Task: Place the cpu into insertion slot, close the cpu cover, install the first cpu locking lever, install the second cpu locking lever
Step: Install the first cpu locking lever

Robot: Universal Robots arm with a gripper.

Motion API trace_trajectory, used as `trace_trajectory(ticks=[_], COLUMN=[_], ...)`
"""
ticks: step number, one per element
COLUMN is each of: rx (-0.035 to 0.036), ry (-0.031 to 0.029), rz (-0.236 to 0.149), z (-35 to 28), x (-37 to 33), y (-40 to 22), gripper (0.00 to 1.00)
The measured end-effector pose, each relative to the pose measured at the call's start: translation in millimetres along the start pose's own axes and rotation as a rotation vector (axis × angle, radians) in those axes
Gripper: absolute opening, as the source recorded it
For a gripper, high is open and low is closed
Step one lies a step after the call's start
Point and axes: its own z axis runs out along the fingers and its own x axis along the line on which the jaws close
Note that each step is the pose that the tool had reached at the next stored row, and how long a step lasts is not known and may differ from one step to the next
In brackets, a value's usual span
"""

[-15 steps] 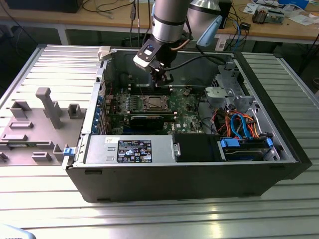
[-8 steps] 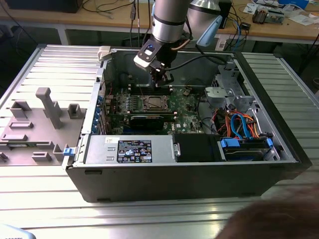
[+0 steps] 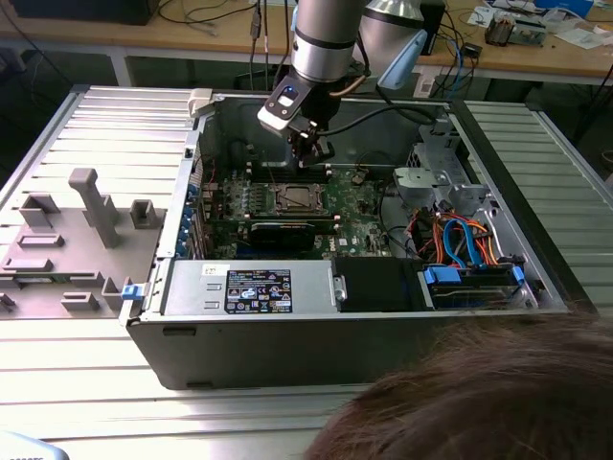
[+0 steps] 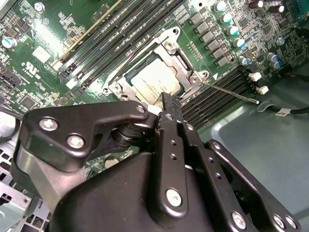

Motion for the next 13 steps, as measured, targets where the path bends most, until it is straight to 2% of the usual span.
trace_trajectory(ticks=[13], rx=[0.0004], ry=[-0.0004], rz=[-0.012], z=[0.0], x=[0.0], y=[0.0], gripper=[0.11])
